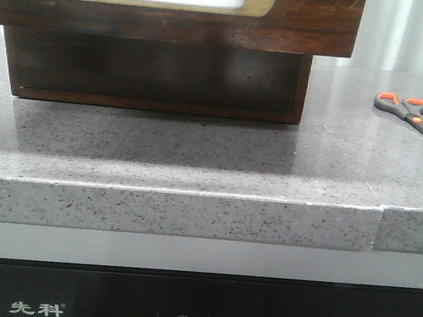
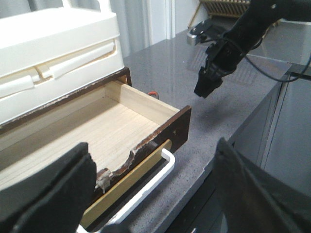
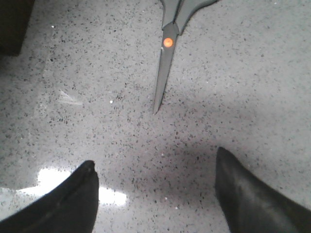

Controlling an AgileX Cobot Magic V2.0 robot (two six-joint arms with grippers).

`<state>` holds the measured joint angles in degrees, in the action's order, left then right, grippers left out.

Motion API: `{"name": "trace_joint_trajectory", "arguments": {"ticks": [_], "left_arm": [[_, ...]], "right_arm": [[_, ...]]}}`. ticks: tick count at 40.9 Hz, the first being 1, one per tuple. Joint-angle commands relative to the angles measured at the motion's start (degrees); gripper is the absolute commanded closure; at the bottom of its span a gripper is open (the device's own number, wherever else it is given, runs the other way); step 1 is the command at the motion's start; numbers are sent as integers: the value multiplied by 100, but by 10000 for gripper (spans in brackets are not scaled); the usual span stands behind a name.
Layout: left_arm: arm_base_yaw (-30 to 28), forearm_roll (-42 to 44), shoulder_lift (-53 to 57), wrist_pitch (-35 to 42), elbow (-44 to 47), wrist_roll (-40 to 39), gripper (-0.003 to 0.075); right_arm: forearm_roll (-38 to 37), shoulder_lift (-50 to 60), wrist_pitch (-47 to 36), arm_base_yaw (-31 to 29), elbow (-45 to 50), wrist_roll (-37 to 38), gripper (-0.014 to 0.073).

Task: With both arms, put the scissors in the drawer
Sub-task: 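Lower the right gripper onto the orange-handled scissors and close on them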

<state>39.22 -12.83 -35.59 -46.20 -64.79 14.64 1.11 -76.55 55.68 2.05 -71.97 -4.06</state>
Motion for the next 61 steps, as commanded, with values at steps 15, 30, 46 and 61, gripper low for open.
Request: {"name": "trace_joint_trajectory", "arguments": {"ticks": [15, 30, 46, 61], "left_arm": [[47, -68, -68, 537, -140, 5, 227], [47, -68, -68, 537, -140, 5, 227], [47, -68, -68, 537, -140, 5, 227], [47, -68, -76, 537, -140, 5, 227]], "right_arm": [[69, -1761, 535, -240, -1662, 173, 131], [395, -2934, 669, -271, -2760, 172, 170], [406, -3798, 868, -271, -3492, 172, 236], [406, -3919, 1105, -271, -3506, 167, 304]]}}
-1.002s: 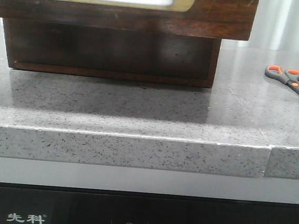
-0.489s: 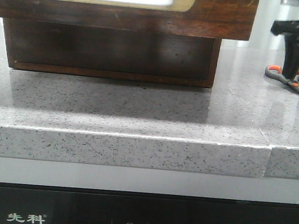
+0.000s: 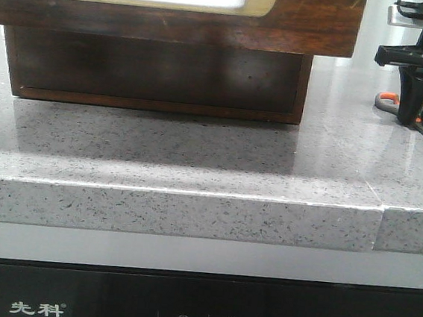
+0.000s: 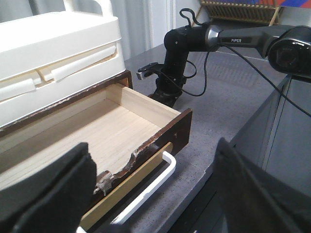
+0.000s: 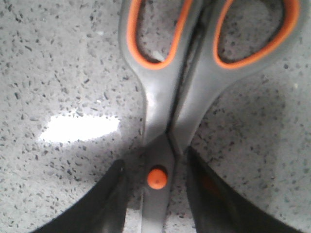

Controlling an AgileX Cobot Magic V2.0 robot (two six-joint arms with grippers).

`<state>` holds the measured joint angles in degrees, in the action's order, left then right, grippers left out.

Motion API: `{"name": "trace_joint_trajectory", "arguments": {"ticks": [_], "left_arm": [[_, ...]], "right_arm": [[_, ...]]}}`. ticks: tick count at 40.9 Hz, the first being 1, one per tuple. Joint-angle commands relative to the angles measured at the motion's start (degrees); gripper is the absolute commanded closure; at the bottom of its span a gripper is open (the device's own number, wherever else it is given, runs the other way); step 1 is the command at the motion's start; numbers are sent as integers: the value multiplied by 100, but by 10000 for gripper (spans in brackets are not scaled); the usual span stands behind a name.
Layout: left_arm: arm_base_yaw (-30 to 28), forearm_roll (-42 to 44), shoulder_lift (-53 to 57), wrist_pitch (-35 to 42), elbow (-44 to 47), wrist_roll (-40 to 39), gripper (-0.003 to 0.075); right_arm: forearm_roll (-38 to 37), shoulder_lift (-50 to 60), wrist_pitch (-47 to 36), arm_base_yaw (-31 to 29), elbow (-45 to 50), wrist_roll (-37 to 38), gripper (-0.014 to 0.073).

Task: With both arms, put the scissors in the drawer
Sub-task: 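Lower the right gripper onto the orange-handled scissors and close on them, then lift the scissors with the right gripper and carry them over the open drawer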

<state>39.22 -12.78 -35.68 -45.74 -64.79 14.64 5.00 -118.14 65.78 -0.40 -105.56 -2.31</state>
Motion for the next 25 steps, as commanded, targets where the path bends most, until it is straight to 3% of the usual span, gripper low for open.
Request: {"name": "trace_joint_trajectory", "arguments": {"ticks": [1, 8, 25], "left_arm": [[47, -73, -67, 491, -140, 5, 227], [47, -73, -67, 491, -140, 5, 227], [47, -73, -67, 491, -140, 5, 227]], "right_arm": [[17, 240, 126, -27, -147, -9, 331], [17, 278, 299, -27, -147, -9, 494], [-96, 1385, 457, -27, -147, -275, 502]]}}
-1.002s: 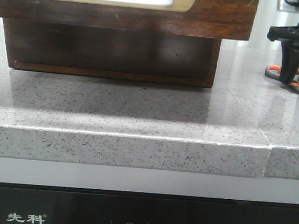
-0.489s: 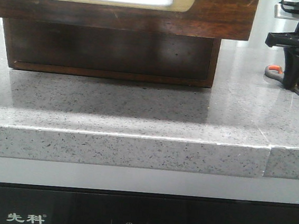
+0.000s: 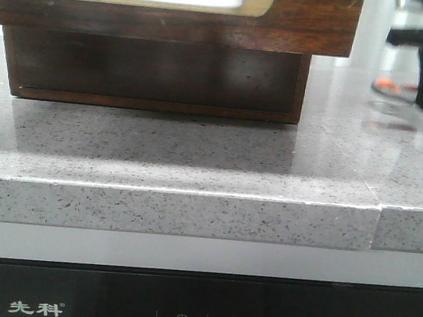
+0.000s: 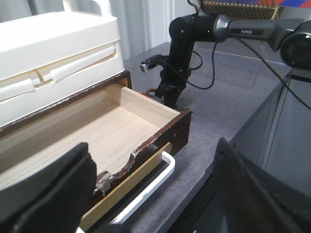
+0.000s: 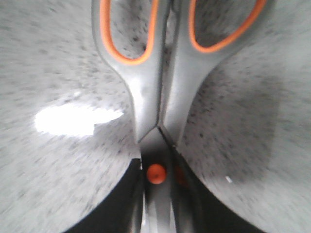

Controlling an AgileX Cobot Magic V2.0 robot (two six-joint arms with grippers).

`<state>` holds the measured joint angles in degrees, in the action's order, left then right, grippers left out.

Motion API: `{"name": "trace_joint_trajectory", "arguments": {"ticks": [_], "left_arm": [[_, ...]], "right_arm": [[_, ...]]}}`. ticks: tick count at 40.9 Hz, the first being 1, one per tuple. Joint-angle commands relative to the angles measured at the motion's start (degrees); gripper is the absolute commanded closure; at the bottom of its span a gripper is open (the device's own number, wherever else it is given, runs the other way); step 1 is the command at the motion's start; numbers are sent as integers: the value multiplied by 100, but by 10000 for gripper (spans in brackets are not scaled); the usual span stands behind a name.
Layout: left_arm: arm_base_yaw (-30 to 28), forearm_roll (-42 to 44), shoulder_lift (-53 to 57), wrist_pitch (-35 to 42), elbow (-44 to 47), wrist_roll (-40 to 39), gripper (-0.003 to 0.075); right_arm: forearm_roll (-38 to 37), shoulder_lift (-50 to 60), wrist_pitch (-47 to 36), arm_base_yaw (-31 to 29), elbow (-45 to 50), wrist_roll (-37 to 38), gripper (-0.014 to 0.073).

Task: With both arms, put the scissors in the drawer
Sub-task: 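Lift the scissors with the right gripper and carry them over the open drawer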

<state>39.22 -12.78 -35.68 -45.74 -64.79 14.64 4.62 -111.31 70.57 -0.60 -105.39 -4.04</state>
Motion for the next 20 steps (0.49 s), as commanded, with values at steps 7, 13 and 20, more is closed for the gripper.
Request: {"name": "trace_joint_trajectory", "arguments": {"ticks": [7, 13, 20], "left_arm": [[47, -73, -67, 491, -140, 5, 227], [47, -73, -67, 491, -140, 5, 227], [47, -73, -67, 491, -140, 5, 227]], "right_arm": [[-72, 1476, -59, -7, -159, -230, 502], [-63, 2221, -135, 3, -159, -311, 502], [160, 2929, -149, 148, -159, -731, 502]]}}
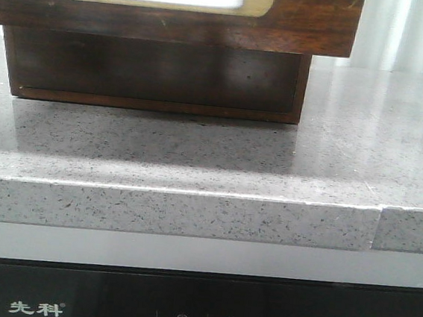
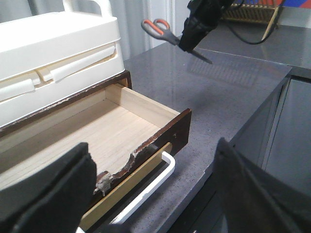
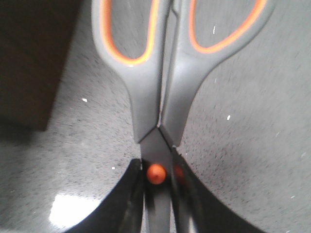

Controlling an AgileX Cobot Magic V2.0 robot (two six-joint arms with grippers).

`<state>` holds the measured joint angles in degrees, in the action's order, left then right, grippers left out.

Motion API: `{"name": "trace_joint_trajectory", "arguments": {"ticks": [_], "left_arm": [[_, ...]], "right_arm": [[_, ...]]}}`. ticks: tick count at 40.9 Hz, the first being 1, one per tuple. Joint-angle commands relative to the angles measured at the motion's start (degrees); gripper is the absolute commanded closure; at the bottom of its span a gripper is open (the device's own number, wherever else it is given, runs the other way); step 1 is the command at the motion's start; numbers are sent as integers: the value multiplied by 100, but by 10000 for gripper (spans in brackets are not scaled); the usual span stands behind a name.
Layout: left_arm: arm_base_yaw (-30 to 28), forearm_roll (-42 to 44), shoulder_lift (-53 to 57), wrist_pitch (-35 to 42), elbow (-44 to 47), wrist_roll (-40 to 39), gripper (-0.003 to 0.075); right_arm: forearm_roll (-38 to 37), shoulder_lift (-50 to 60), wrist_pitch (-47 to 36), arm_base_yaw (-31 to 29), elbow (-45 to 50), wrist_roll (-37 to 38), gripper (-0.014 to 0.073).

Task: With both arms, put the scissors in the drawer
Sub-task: 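Lift the scissors with the right gripper and carry them over the open drawer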

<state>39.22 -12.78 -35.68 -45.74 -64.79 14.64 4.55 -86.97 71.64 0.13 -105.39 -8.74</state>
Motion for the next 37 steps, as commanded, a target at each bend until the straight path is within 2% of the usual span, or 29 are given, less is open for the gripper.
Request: {"name": "trace_joint_trajectory", "arguments": {"ticks": [1, 12, 19, 28, 37], "left_arm": [[47, -73, -67, 491, -140, 5, 227], [47, -73, -67, 491, -140, 5, 227], [47, -73, -67, 491, -140, 5, 227], [47, -73, -67, 491, -140, 5, 227], [47, -73, -67, 491, -140, 5, 227]], "right_arm": [[227, 595, -257, 117, -159, -315, 502], [1093, 1269, -308, 717, -159, -1081, 502], [1760, 1236, -427, 1478, -159, -1821, 502], [1864, 798, -920, 2645, -154, -2508, 502], [1864, 100, -1291, 3237, -154, -3171, 502]]}}
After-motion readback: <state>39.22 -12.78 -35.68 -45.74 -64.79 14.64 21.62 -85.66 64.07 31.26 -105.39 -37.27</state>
